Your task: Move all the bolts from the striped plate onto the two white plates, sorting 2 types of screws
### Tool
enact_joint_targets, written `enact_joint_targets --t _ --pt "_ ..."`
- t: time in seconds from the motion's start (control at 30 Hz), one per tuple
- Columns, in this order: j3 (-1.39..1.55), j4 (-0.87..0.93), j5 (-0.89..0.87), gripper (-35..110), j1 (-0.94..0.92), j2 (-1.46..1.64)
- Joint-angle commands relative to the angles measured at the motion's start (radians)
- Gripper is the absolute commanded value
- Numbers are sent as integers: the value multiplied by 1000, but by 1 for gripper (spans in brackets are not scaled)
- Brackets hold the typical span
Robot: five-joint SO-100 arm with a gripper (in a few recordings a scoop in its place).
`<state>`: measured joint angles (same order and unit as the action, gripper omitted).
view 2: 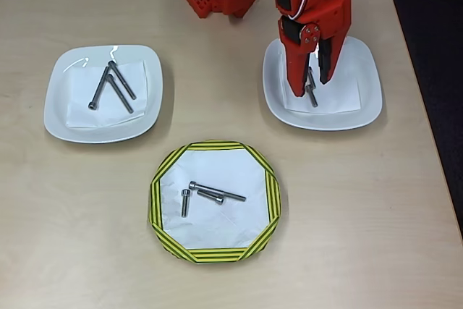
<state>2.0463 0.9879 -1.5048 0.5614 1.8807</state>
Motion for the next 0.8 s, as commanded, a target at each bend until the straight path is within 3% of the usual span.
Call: enact_joint_targets --t 0.0,0.23,0.47,0.63,0.77 --pt "-95 -31 130 16 -58 -35" --pt "-347 -69 523 15 -242 -235" --pt "-420 -172 920 10 -393 -370" --pt "-486 -238 922 12 -491 -453" --pt "-626 -186 804 13 -543 -558"
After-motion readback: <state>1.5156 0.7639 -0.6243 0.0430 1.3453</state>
